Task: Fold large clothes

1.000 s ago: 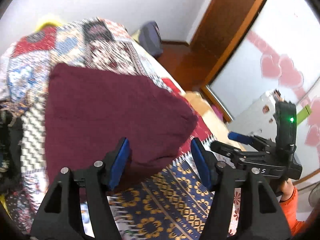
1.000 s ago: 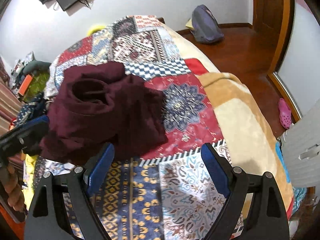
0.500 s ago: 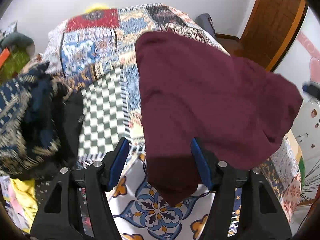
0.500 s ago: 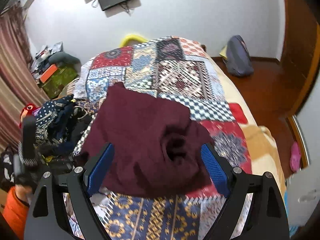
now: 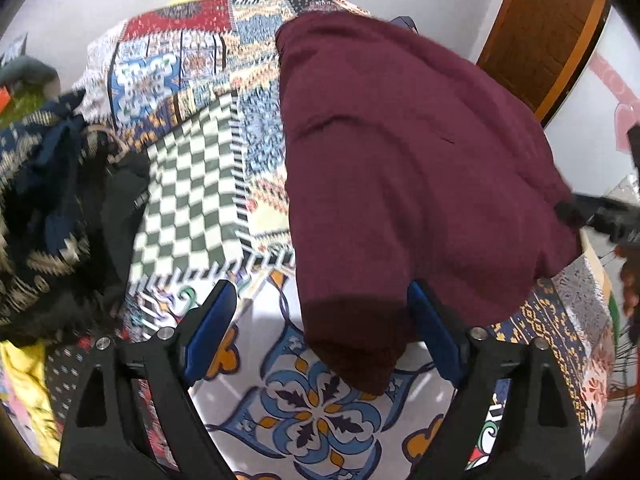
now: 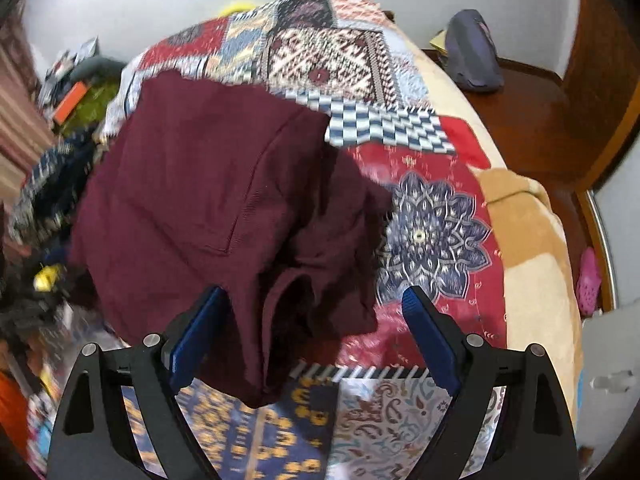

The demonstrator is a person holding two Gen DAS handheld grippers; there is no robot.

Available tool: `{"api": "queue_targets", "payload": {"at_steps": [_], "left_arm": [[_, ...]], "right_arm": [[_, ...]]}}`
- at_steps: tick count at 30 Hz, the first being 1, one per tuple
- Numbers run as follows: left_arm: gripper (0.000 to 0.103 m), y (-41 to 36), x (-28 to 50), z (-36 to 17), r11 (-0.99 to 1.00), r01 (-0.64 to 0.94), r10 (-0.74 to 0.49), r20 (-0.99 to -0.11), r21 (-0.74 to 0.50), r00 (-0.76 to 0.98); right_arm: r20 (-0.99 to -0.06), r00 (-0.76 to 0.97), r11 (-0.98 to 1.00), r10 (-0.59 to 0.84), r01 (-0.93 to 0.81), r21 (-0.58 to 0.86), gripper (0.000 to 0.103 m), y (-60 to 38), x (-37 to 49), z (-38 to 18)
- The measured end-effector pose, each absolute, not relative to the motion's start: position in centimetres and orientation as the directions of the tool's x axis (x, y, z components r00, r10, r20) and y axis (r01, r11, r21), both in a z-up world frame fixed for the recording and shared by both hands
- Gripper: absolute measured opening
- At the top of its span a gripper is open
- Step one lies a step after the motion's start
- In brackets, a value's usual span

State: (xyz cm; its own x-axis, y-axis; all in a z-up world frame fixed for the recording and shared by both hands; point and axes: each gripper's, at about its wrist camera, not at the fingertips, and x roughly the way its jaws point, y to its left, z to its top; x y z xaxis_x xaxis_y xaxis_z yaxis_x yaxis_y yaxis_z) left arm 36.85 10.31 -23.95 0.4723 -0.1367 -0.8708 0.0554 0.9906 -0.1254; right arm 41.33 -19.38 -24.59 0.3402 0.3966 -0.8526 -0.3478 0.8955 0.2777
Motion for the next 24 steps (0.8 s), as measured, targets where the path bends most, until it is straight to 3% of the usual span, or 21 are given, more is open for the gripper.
{"api": "queue_targets", "payload": {"at_steps": [6, 15, 24], "left_arm": [[0.088, 10.0, 35.4, -23.9, 0.993, 0.043, -0.116, -0.870, -0.109, 0.480], [0.087, 9.6, 33.9, -19.6, 0.998, 0.057, 0.001, -0.822, 0.041, 0.570], [0.087, 11.5, 37.0, -16.1, 1.000, 0.026, -0.022, -0.772, -0.007, 0.635]], "right_arm": [[-0.856, 0.354, 0.908, 0.376, -0.325, 0.264, 0.093, -19.4, 40.7, -24.9], [-0.848, 0.424, 0.922, 0.317, -0.346, 0.172, 0.093, -19.2, 39.4, -20.2], [-0.780, 0.483, 0.905, 0.398, -0.346, 0.248, 0.095, -19.8, 41.1, -17.5]]}}
